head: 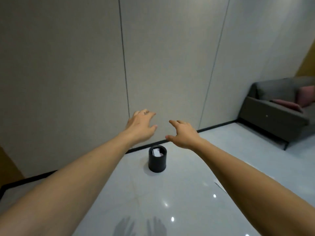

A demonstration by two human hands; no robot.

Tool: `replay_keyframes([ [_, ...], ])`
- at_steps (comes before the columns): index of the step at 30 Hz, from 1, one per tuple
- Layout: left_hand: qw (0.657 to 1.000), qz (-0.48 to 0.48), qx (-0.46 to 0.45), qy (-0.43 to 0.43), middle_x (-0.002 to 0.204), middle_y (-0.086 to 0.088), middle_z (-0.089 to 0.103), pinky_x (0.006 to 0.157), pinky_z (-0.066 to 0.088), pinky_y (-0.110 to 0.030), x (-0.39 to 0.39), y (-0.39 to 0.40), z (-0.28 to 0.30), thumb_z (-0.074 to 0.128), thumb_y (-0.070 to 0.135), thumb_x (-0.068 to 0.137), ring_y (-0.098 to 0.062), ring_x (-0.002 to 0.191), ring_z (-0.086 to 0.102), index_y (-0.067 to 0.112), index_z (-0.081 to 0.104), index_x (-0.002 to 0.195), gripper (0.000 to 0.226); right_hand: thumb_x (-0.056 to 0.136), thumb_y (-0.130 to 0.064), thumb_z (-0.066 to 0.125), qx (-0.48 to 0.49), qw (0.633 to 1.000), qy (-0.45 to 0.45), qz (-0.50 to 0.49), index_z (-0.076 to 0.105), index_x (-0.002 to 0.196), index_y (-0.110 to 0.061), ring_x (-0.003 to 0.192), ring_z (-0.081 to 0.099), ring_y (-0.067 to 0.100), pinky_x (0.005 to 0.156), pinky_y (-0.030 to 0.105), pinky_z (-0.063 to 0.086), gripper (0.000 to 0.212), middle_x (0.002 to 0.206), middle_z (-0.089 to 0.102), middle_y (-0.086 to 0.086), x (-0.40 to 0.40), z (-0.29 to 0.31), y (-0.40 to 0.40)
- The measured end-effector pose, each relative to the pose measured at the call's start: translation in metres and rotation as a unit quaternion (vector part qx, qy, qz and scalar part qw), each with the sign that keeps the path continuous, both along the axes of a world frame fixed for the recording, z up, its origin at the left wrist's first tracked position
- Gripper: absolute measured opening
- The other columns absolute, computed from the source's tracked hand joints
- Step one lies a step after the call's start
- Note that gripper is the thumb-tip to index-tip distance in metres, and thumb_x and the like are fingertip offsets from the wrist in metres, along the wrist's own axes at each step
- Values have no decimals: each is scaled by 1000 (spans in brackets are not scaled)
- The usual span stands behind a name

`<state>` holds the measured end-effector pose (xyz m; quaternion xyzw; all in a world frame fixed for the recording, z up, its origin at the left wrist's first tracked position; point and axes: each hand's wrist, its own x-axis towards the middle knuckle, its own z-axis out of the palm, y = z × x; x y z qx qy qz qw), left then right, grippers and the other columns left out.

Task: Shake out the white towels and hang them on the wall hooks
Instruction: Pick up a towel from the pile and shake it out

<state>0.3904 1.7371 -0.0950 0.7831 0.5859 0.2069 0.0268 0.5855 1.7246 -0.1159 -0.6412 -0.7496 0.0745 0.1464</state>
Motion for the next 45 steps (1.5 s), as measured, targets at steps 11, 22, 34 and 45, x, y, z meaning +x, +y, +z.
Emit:
replay_keyframes([
  [11, 971, -207, -119, -1, 154, -1, 35, 111, 37, -46, 271, 100, -106, 55, 43, 94, -25, 140, 32, 29, 37, 147, 57, 90, -50, 59, -122, 968, 43, -215, 30, 152, -24, 136, 39, 29, 108, 44, 39, 73, 152, 38, 8, 240, -114, 7],
  [22, 901, -335, -261, 90, 155, -10, 31, 111, 35, -46, 438, 246, -233, 55, 40, 94, -31, 141, 29, 23, 36, 149, 61, 91, -47, 60, -254, 884, 108, -376, 31, 153, -20, 137, 40, 29, 109, 42, 39, 74, 152, 38, 10, 380, -216, 95],
  [34, 843, -378, -346, 162, 152, -9, 35, 108, 37, -40, 559, 354, -309, 55, 35, 94, -30, 138, 33, 20, 39, 148, 58, 91, -46, 61, -341, 801, 190, -454, 39, 149, -17, 136, 42, 27, 108, 35, 36, 69, 149, 43, 10, 477, -298, 159],
  [45, 842, -300, -417, 167, 148, -10, 42, 107, 32, -32, 715, 475, -393, 56, 32, 95, -27, 134, 40, 17, 44, 145, 53, 93, -38, 60, -376, 749, 294, -460, 44, 146, -9, 138, 41, 24, 107, 31, 34, 62, 150, 45, 9, 657, -420, 299],
])
